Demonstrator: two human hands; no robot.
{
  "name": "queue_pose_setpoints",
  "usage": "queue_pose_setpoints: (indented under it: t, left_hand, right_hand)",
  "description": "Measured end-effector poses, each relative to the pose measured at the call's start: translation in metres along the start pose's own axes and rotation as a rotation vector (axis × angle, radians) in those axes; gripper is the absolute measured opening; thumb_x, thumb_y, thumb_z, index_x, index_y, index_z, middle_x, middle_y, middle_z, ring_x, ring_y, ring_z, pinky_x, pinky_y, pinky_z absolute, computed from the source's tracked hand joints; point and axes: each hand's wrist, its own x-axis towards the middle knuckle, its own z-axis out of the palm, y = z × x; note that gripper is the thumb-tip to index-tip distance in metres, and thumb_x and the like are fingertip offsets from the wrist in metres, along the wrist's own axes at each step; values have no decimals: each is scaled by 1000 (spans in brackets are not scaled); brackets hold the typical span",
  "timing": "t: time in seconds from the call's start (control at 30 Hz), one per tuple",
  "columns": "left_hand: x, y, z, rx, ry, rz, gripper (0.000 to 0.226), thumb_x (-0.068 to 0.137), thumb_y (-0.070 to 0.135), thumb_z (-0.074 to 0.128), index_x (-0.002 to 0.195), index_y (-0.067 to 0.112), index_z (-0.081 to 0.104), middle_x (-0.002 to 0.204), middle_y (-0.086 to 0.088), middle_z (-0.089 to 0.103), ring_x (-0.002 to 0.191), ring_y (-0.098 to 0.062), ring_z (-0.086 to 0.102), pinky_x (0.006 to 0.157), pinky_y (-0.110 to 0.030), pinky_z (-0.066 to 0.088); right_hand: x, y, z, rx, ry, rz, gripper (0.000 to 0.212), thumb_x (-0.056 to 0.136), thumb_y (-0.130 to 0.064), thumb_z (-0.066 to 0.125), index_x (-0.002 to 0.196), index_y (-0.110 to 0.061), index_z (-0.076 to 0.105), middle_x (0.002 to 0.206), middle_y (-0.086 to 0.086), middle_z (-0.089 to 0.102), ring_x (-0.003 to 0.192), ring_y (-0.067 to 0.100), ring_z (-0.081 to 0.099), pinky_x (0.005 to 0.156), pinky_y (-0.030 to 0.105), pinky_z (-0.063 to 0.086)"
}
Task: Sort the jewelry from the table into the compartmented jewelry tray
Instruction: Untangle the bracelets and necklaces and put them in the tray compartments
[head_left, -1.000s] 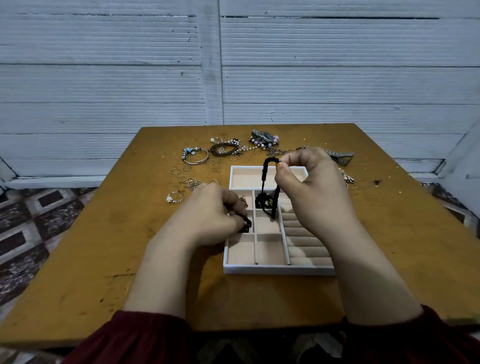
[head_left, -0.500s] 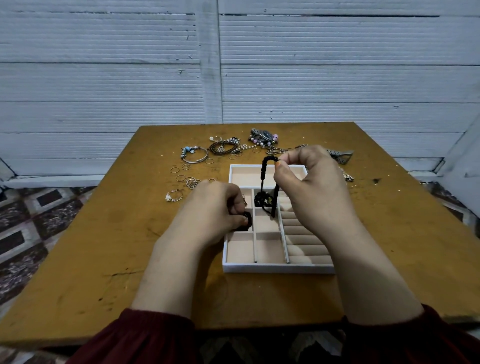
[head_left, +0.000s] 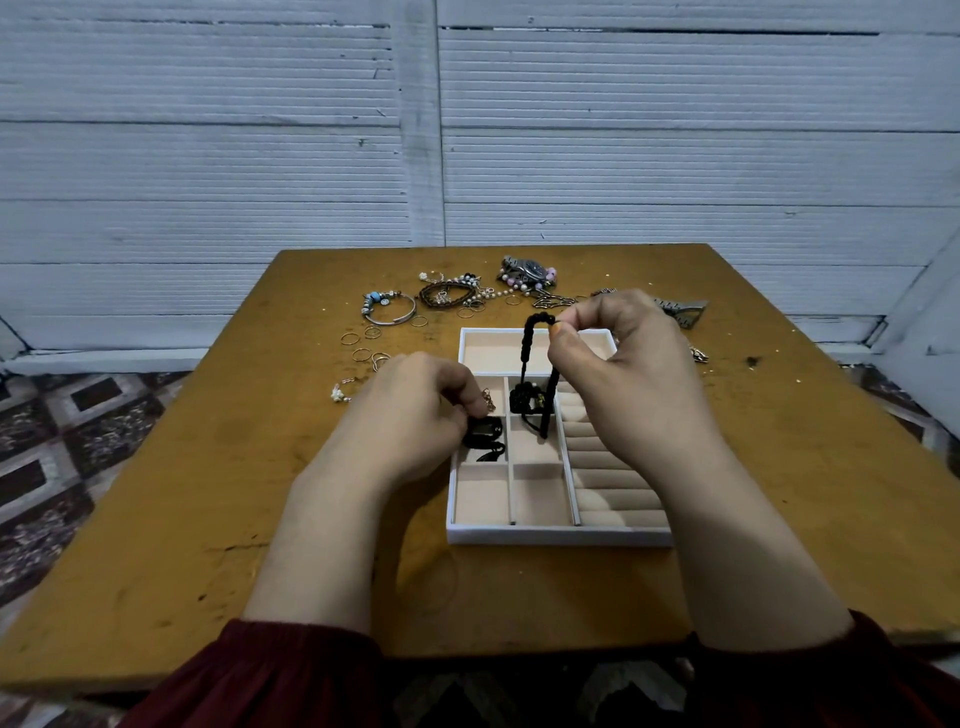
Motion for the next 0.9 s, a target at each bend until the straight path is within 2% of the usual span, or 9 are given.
queue_pose_setpoints:
  t: [0.1, 0.23, 0.37, 0.5, 0.7, 0.9]
  left_hand:
    - [2, -2, 1, -10, -6, -2, 24, 78, 9, 57, 80, 27, 73, 80, 18, 62, 78, -4, 53, 68, -24, 44]
    - [4, -5, 5, 84, 33, 41, 7, 80, 29, 66, 82, 28, 73, 86, 12, 57, 93, -16, 49, 74, -31, 45]
    - [6, -5, 10, 175, 70, 34, 12, 80, 42, 68, 79, 30, 69, 95, 5, 54, 99, -18, 43, 77, -33, 39]
    - [5, -4, 11, 235, 100, 31, 14, 74, 43, 72, 76, 31, 66, 96, 8, 50, 97, -15, 39, 75, -30, 31]
    - [7, -1, 11, 193, 89, 41, 11, 71, 36, 71, 68, 26, 67, 95, 10, 51, 95, -15, 37, 77, -30, 31]
    - [9, -1, 7, 324, 89, 0, 13, 73, 42, 75, 73, 29, 70, 100, 10, 51, 102, -17, 35, 81, -33, 28]
  right_hand:
    - [0, 1, 0, 2, 4, -2, 12, 79, -36, 59, 67, -34, 56, 94, -18, 54, 108, 16, 52, 96, 38, 41]
    - [1, 2, 1, 8, 14, 2, 10, 73, -42, 53, 67, -34, 57, 95, -18, 54, 108, 17, 53, 96, 39, 42]
    - [1, 2, 1, 10, 13, 2, 11, 73, -43, 54, 67, -34, 57, 93, -19, 53, 107, 18, 54, 94, 41, 44]
    - [0, 1, 0, 5, 12, -3, 9, 74, -41, 55, 67, -35, 56, 92, -20, 53, 108, 17, 53, 96, 39, 42]
    - [1, 3, 0, 3, 7, -7, 9, 76, -40, 56, 68, -35, 57, 95, -18, 53, 109, 17, 52, 95, 38, 42]
    - [1, 3, 0, 13, 11, -4, 10, 72, -42, 53, 67, -35, 57, 93, -18, 52, 109, 17, 52, 96, 38, 41]
